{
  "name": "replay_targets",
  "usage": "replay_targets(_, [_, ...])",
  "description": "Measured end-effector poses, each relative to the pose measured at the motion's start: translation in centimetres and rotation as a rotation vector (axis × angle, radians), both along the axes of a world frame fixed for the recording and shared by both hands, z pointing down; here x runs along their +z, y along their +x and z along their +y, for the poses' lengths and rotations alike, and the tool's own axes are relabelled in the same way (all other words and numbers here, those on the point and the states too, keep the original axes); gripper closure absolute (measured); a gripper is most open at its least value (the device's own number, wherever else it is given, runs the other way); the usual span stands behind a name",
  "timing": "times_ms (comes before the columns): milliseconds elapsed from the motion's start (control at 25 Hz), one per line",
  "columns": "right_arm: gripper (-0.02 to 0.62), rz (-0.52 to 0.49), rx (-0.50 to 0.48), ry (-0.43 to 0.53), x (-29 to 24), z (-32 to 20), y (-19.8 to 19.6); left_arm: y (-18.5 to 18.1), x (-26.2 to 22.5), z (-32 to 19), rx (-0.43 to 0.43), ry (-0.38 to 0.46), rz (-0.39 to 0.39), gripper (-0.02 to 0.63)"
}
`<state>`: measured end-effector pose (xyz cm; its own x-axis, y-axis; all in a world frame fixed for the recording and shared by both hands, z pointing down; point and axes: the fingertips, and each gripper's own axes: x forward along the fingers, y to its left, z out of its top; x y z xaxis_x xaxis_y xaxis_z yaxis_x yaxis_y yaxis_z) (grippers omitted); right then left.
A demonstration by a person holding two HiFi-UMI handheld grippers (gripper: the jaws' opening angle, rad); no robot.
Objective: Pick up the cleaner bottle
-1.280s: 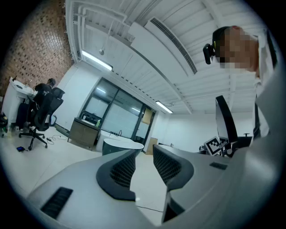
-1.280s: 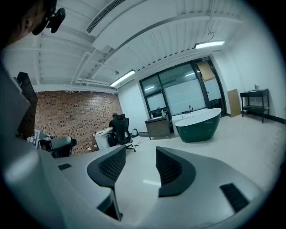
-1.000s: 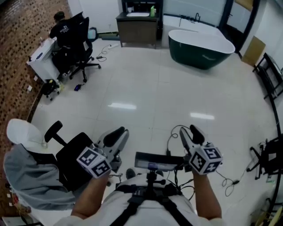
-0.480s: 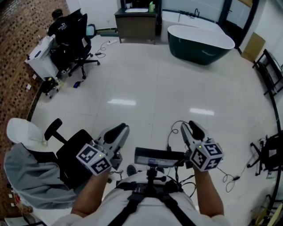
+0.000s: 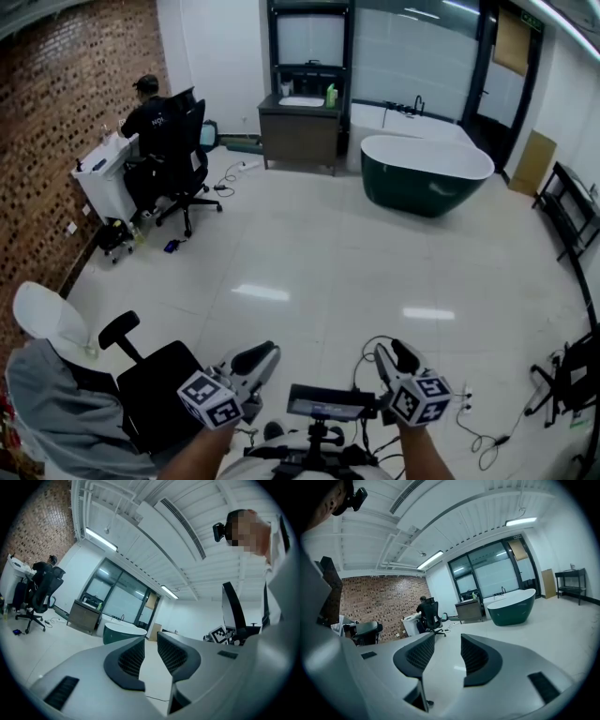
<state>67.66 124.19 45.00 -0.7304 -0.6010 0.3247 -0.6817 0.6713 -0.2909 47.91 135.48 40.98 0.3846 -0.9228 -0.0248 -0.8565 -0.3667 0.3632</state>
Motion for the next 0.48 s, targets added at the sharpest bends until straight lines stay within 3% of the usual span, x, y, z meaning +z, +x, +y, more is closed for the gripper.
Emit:
replay_targets(120, [0.384,0.019,-0.013,-0.006,0.6,0.3,-0.2,0.0,0.4,0.0,0.001,-0.005,0.001,0.529])
replay_targets(480, [0.385,0.054,-0.057,-0.025,1.7,1.6,-2.6,-1.1,0.8,0.8,0.004,-0.01,0.015,0.529])
